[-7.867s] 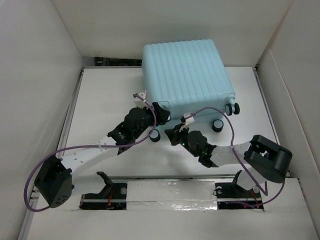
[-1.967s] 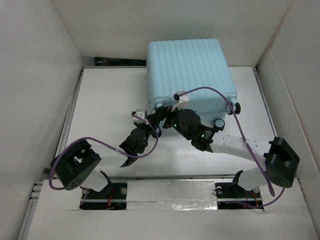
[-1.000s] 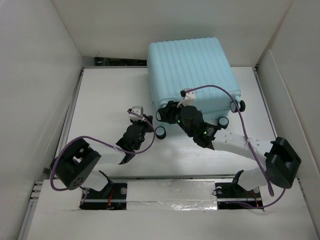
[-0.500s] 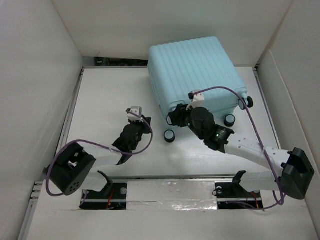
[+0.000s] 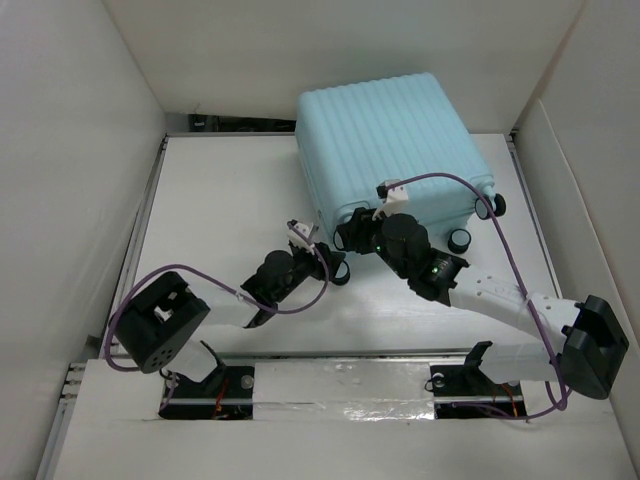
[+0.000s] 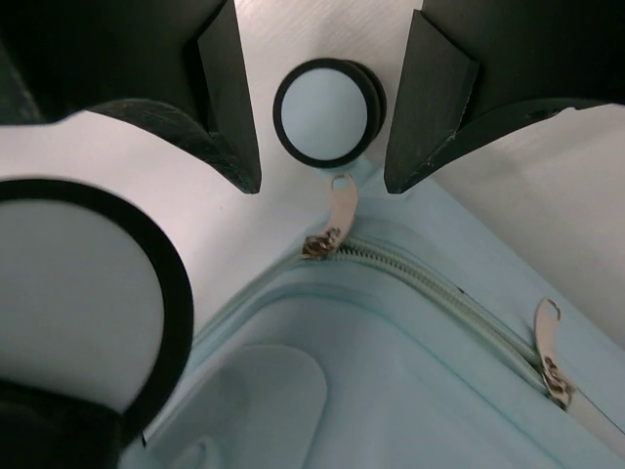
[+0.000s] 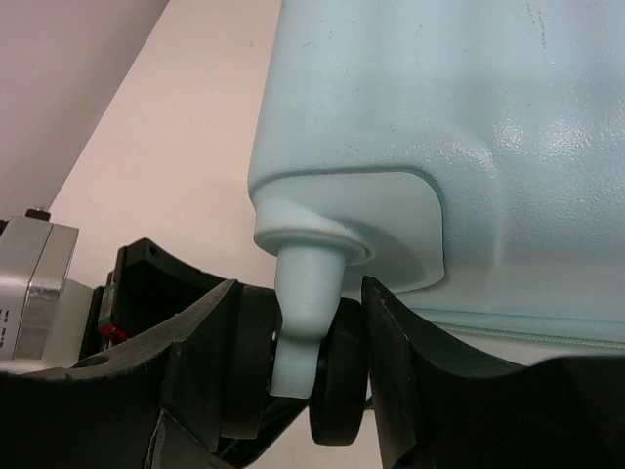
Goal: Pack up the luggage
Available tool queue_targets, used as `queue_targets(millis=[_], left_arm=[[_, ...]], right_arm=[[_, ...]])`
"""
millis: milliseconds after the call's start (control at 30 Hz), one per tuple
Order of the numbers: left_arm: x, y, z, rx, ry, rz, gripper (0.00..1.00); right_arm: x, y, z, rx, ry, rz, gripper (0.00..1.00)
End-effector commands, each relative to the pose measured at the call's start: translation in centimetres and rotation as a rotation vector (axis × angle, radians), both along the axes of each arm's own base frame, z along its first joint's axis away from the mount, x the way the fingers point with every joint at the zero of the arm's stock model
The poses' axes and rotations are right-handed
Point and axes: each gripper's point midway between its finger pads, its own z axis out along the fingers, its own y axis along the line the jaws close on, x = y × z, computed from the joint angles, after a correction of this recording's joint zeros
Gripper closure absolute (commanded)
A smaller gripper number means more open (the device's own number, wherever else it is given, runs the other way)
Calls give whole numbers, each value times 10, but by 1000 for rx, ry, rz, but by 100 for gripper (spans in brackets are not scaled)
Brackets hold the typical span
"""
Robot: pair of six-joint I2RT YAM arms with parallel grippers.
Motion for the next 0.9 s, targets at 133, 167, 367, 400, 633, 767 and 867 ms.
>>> queue_targets(millis=[133, 167, 367, 400, 633, 767, 867], left_arm=[[29, -15, 38, -82, -94, 57, 54], [33, -13, 39, -84, -98, 81, 58], [48, -15, 35, -57, -110, 144, 85], [49, -14, 36, -67, -114, 150, 88], [46, 9, 57, -96, -152, 230, 100], [43, 25, 64, -50, -173, 268, 100], [42, 39, 59, 11, -164, 311, 100]], right_arm=[[-5, 5, -10, -26, 11, 58, 100], [-5, 6, -9, -21, 9, 64, 100], [-9, 6, -7, -9, 7, 78, 100], [-9, 6, -7, -7, 9, 80, 100], [-11, 2, -17, -15, 22, 70, 100], [-13, -3, -23, -25, 31, 57, 100], [-14, -7, -26, -31, 35, 49, 100]])
